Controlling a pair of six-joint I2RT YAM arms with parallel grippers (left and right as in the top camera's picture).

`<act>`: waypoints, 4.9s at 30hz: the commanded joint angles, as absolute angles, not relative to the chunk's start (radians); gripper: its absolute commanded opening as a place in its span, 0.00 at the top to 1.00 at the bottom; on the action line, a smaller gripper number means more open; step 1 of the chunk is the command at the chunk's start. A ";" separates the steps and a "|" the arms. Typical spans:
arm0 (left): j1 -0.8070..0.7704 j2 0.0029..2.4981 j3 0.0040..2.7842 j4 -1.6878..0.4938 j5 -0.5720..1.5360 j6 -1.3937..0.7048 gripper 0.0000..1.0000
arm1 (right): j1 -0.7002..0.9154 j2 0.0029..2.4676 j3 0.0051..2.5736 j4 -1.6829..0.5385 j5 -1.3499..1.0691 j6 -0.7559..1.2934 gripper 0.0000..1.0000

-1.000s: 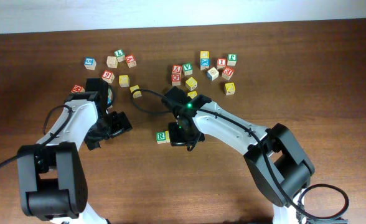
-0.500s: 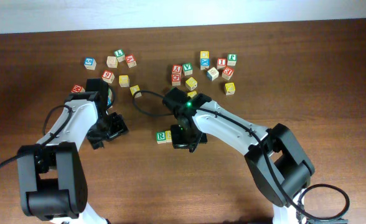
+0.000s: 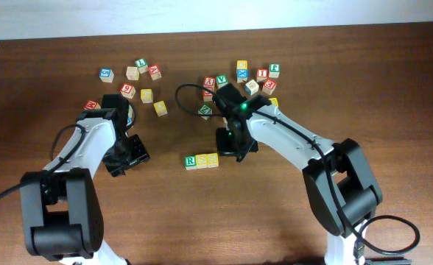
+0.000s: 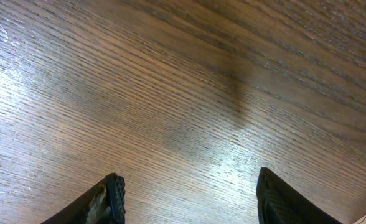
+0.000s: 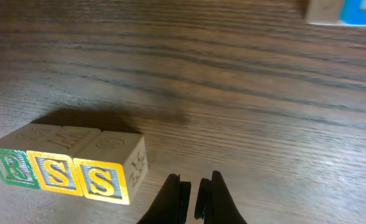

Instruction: Spell out RSS

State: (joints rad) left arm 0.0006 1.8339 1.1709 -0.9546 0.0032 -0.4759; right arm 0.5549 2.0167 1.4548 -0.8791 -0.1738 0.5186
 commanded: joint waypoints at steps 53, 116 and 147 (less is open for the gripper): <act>-0.002 1.847 1.176 -0.952 0.076 -0.454 1.00 | 0.580 2.015 1.391 -0.808 -0.225 0.584 0.96; -0.115 1.853 1.160 -0.857 0.161 -0.523 1.00 | 0.700 1.984 1.322 -0.770 -0.259 0.690 0.96; -0.110 1.853 1.160 -0.868 0.160 -0.522 1.00 | 0.701 1.993 1.322 -0.713 -0.250 0.690 0.96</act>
